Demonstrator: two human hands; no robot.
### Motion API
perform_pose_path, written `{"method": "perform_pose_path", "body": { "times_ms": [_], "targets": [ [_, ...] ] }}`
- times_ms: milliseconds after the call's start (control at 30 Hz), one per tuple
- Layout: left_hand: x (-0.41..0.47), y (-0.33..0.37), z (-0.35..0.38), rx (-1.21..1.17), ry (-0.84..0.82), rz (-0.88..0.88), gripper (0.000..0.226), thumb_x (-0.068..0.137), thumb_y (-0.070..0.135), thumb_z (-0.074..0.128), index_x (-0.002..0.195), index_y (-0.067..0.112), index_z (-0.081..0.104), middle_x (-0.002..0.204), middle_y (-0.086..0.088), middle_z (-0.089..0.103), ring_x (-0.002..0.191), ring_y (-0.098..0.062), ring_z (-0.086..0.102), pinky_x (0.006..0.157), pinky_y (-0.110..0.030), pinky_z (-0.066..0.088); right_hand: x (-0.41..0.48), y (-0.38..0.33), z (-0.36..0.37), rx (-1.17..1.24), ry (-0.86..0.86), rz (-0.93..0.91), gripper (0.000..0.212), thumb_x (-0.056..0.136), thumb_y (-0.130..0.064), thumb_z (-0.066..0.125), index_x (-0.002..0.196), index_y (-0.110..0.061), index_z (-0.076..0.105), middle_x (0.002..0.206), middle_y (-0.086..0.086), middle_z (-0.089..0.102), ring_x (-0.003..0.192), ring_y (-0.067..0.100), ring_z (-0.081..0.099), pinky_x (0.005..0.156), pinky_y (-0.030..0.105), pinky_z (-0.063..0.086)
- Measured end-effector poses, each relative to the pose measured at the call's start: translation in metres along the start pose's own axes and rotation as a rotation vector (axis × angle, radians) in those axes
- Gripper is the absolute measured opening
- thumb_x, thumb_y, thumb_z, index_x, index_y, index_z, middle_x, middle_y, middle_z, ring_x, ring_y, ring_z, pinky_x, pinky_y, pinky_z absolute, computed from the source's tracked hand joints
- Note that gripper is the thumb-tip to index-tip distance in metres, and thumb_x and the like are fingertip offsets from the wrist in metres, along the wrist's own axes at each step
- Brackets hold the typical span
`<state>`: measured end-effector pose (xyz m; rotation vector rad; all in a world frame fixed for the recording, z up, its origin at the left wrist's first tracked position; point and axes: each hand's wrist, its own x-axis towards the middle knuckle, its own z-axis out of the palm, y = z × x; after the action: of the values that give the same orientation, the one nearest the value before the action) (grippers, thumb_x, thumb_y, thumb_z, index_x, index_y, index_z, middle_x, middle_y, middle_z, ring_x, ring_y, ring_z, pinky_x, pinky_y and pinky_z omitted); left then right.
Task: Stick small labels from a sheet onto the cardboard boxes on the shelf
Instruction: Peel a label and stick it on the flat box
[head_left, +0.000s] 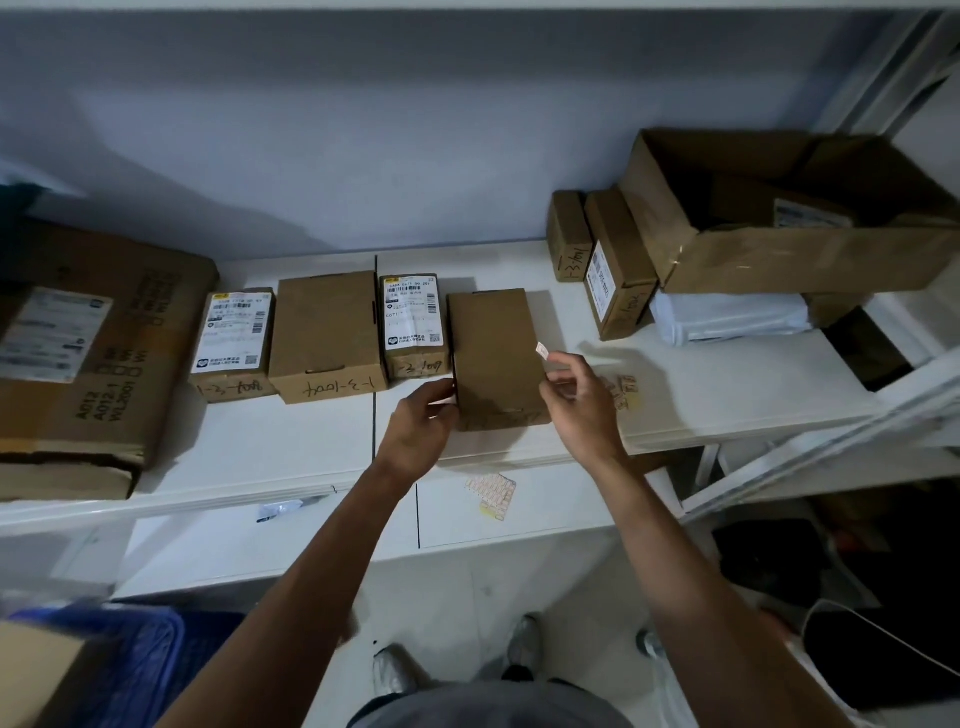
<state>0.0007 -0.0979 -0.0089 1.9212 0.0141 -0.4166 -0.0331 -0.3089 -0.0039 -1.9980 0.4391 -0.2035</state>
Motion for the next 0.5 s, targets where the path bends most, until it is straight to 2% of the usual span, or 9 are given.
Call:
{"method": "perform_pose_path", "body": {
  "times_ms": [133, 200, 267, 400, 433, 500],
  "targets": [
    [0.000, 0.001, 0.004, -0.027, 0.029, 0.011, 0.041, 0.089, 0.009, 0.054, 0.123, 0.028, 0.068, 0.112, 0.012, 0.073, 0.090, 0.009, 0.066, 0.073, -0.005, 0.046, -0.002, 0.001, -0.001, 0.017, -0.006, 0.007, 0.031, 0.096, -0.015, 0.064, 0.126, -0.023, 0.062, 0.109, -0.006, 0.065, 0.095, 0.010, 0.062, 0.079, 0.021, 0.044],
    [0.000, 0.001, 0.006, -0.030, 0.046, 0.025, 0.041, 0.090, 0.008, 0.054, 0.124, 0.026, 0.068, 0.115, 0.010, 0.073, 0.094, 0.007, 0.066, 0.081, -0.011, 0.049, -0.003, 0.002, -0.002, 0.010, -0.010, -0.005, 0.032, 0.095, -0.016, 0.064, 0.126, -0.023, 0.062, 0.113, -0.003, 0.065, 0.098, 0.013, 0.064, 0.082, 0.024, 0.048],
    [0.001, 0.002, 0.007, -0.040, 0.068, 0.035, 0.041, 0.091, 0.006, 0.053, 0.126, 0.022, 0.067, 0.118, 0.007, 0.072, 0.103, -0.002, 0.066, 0.087, -0.017, 0.050, -0.004, 0.003, -0.002, -0.022, -0.007, -0.055, 0.032, 0.095, -0.017, 0.064, 0.126, -0.024, 0.062, 0.119, 0.000, 0.064, 0.103, 0.016, 0.064, 0.087, 0.028, 0.051],
    [0.002, 0.003, 0.011, -0.033, 0.112, 0.064, 0.043, 0.094, 0.002, 0.052, 0.132, 0.018, 0.062, 0.122, 0.004, 0.068, 0.104, -0.010, 0.064, 0.071, -0.003, 0.044, -0.006, 0.004, -0.004, -0.030, -0.035, -0.135, 0.031, 0.095, -0.018, 0.063, 0.125, -0.026, 0.065, 0.118, -0.006, 0.057, 0.114, 0.015, 0.057, 0.093, 0.031, 0.050],
    [0.002, 0.002, 0.012, -0.022, 0.113, 0.081, 0.044, 0.094, 0.003, 0.052, 0.133, 0.019, 0.061, 0.123, 0.005, 0.067, 0.105, -0.010, 0.065, 0.073, -0.004, 0.046, -0.006, 0.004, -0.004, -0.020, -0.053, -0.144, 0.030, 0.095, -0.019, 0.063, 0.124, -0.026, 0.067, 0.118, -0.007, 0.056, 0.115, 0.013, 0.056, 0.095, 0.032, 0.051],
    [0.002, 0.000, 0.014, 0.004, 0.103, 0.118, 0.046, 0.090, 0.012, 0.054, 0.132, 0.026, 0.061, 0.125, 0.008, 0.067, 0.108, -0.011, 0.066, 0.083, -0.016, 0.052, -0.005, 0.005, -0.004, -0.007, -0.082, -0.156, 0.028, 0.094, -0.019, 0.064, 0.120, -0.026, 0.069, 0.121, -0.008, 0.057, 0.115, 0.008, 0.055, 0.099, 0.032, 0.050]
  ]
}}
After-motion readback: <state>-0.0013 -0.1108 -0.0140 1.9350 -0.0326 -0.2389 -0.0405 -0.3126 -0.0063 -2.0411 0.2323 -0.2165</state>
